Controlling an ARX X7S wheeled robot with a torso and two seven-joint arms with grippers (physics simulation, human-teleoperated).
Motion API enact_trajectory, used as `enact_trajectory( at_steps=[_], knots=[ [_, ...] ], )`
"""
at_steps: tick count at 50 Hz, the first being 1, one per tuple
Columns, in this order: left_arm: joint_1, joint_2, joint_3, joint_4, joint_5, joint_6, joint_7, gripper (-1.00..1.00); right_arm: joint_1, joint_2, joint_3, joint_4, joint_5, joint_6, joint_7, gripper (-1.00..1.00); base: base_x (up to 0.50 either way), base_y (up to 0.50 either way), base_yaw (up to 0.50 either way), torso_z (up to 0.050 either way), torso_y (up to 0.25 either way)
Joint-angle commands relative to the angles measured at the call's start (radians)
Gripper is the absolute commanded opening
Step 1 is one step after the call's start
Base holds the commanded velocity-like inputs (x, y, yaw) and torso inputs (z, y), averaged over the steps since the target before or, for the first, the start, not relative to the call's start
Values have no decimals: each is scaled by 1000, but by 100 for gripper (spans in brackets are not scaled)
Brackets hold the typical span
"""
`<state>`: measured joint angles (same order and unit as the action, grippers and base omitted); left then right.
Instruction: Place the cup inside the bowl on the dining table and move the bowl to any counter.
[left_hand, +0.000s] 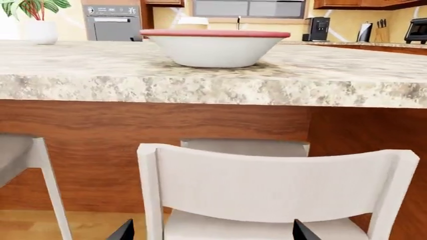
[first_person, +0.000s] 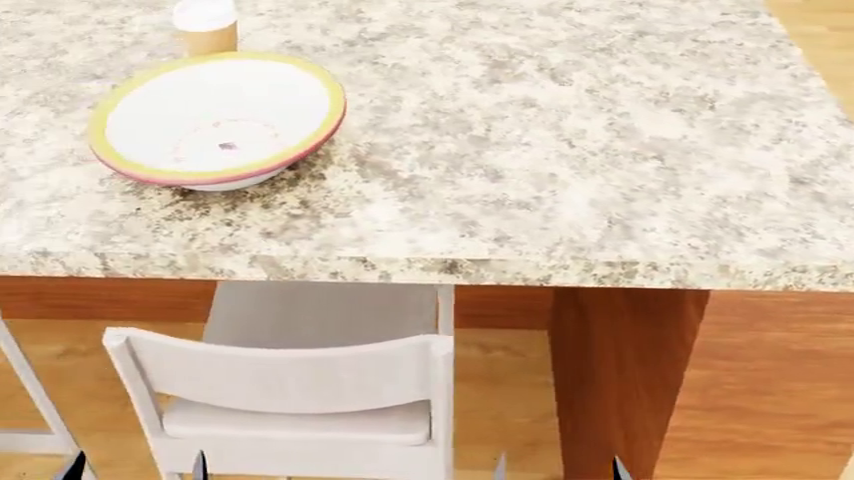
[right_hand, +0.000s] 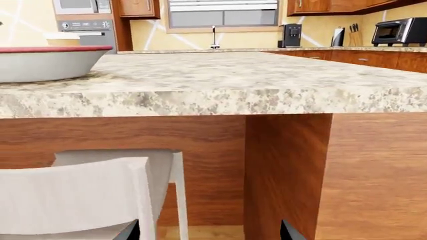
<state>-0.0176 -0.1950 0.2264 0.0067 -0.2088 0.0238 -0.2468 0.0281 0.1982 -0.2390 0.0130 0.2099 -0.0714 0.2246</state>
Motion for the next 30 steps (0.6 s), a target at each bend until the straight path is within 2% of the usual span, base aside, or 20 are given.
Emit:
enact_trajectory(
  at_steps=[1,19,30],
  knots=[
    [9,-9,-2,4,-11,12,-2,100,-1,3,-5,0,5,-5,5,100,0,500,0,0,0],
    [13,-24,13,11,-10,18,-1,100,1,9,-9,2,16,-15,10,100,0,489,0,0,0],
    [3,-22,21,13,-10,-6,-15,100,1,13,-14,3,29,-23,5,100,0,6,0,0,0]
  ],
)
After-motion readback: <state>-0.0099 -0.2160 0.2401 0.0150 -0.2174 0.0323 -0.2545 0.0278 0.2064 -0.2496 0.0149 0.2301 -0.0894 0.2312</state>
